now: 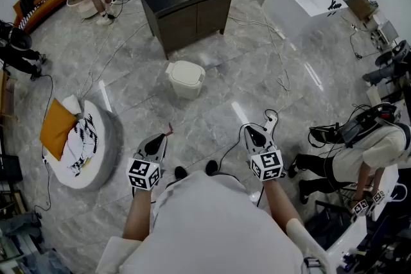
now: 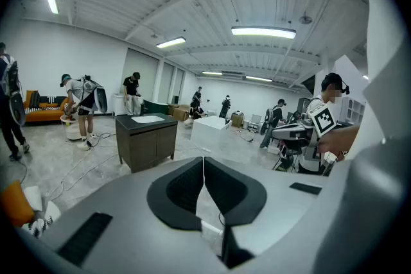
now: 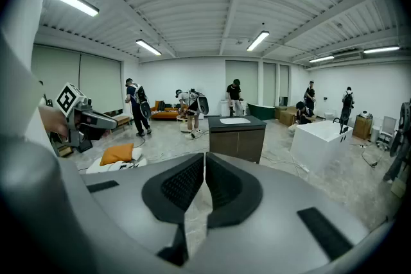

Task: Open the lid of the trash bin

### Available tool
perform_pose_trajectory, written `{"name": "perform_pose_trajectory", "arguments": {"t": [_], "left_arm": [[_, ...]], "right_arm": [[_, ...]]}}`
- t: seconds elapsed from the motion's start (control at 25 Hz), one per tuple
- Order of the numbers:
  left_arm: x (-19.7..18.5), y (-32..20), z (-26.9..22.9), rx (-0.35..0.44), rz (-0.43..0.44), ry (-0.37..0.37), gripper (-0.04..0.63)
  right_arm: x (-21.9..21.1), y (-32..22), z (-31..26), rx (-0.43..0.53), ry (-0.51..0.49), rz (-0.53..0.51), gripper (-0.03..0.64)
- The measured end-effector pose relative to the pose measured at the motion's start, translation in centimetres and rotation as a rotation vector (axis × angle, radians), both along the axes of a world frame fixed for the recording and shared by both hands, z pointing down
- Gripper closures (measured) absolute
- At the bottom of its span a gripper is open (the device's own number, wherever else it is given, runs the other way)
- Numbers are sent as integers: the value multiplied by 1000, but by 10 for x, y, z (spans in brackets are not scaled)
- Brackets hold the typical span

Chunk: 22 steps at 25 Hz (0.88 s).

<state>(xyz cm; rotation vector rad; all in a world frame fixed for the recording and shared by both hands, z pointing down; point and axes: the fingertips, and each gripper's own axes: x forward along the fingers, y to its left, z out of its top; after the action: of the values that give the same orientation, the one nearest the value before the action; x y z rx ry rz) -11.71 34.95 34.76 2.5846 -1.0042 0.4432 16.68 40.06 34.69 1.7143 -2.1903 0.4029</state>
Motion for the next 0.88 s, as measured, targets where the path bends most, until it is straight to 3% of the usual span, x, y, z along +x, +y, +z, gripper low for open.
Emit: {"name": "perform_pose_trajectory", "arguments": {"t": [0.64,0.88], "left_arm": [[15,-2,3,0,-30,-19,575],[26,-6,6,11,-67,-35,575]], "right_arm": [[25,-12,4,-5,-22,9,581],[36,-21,12,-5,-24,-47,581]]}}
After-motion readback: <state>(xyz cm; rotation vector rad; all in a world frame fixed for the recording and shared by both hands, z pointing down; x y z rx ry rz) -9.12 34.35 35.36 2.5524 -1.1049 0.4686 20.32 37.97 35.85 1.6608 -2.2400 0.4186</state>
